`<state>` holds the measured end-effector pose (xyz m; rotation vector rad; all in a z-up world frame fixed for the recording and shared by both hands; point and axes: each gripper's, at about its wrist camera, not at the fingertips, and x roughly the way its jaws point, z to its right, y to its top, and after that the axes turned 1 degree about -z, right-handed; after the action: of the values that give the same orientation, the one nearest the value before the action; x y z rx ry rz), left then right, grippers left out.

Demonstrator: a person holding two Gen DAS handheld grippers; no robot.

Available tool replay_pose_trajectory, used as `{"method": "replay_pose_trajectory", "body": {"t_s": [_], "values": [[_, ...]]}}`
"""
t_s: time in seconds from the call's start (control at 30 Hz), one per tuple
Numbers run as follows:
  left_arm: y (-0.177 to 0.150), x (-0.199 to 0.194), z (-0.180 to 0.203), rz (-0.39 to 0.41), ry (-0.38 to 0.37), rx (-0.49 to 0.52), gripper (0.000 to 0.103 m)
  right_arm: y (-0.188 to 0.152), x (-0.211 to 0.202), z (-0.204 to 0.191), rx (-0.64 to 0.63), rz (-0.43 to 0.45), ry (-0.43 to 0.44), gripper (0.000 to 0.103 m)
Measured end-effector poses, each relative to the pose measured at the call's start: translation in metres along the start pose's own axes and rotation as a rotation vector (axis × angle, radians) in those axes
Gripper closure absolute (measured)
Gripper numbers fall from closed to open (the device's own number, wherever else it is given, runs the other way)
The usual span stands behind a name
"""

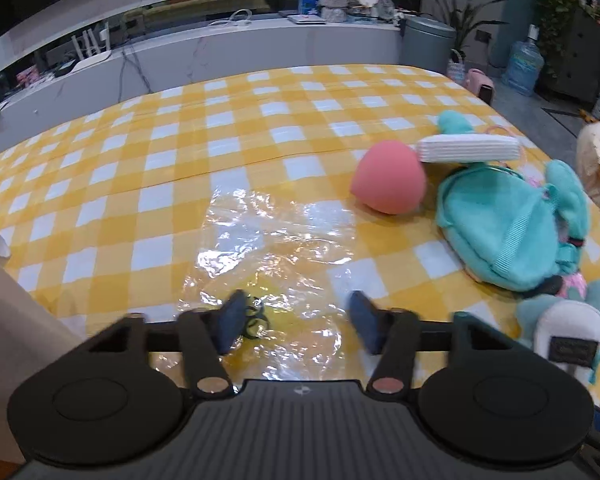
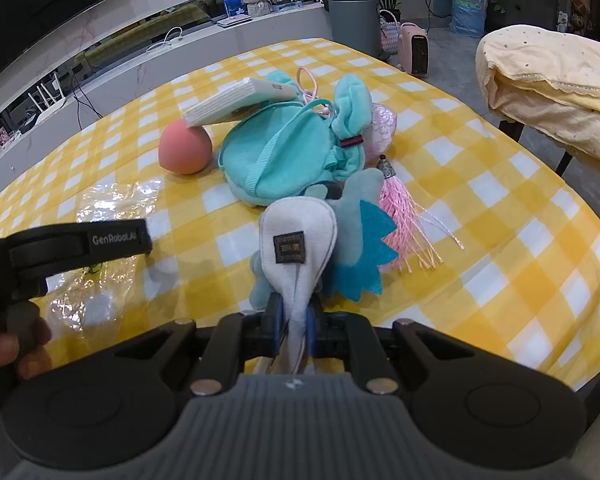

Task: Organize soft objects
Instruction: 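Reach the left tool to the clear plastic bag and close on it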

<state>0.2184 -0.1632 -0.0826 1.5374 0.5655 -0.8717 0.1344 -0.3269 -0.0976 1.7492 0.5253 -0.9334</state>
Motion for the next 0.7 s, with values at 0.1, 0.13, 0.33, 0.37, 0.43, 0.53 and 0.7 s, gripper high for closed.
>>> {"method": "replay_pose_trajectory", "body": {"t_s": [0.1, 0.13, 0.33, 0.37, 0.43, 0.53, 0.7], "values": [[-0.002, -0.005, 0.006, 0.000, -0.018, 0.025, 0.074, 0.000, 0.000, 0.000, -0.002, 0.000, -0.001, 0.093], [-0.003, -0.006, 0.007, 0.001, -0.018, 0.029, 0.078, 0.000, 0.000, 0.000, -0.003, 0.000, -0.001, 0.093], [-0.003, -0.010, 0.012, -0.036, -0.024, 0.052, 0.100, 0.000, 0.000, 0.000, -0.002, 0.000, 0.000, 0.093], [-0.004, -0.011, 0.011, -0.039, -0.032, 0.051, 0.101, 0.000, 0.000, 0.000, -0.003, 0.000, 0.000, 0.093], [-0.006, -0.018, 0.010, -0.020, -0.052, 0.046, 0.102, 0.000, 0.000, 0.000, -0.002, 0.000, 0.000, 0.093], [-0.008, -0.029, 0.006, 0.024, -0.068, 0.041, 0.103, 0.000, 0.000, 0.000, -0.002, 0.000, 0.000, 0.093], [-0.006, -0.054, -0.005, 0.068, -0.122, -0.005, 0.103, 0.000, 0.000, 0.000, -0.001, -0.001, 0.001, 0.093]]}}
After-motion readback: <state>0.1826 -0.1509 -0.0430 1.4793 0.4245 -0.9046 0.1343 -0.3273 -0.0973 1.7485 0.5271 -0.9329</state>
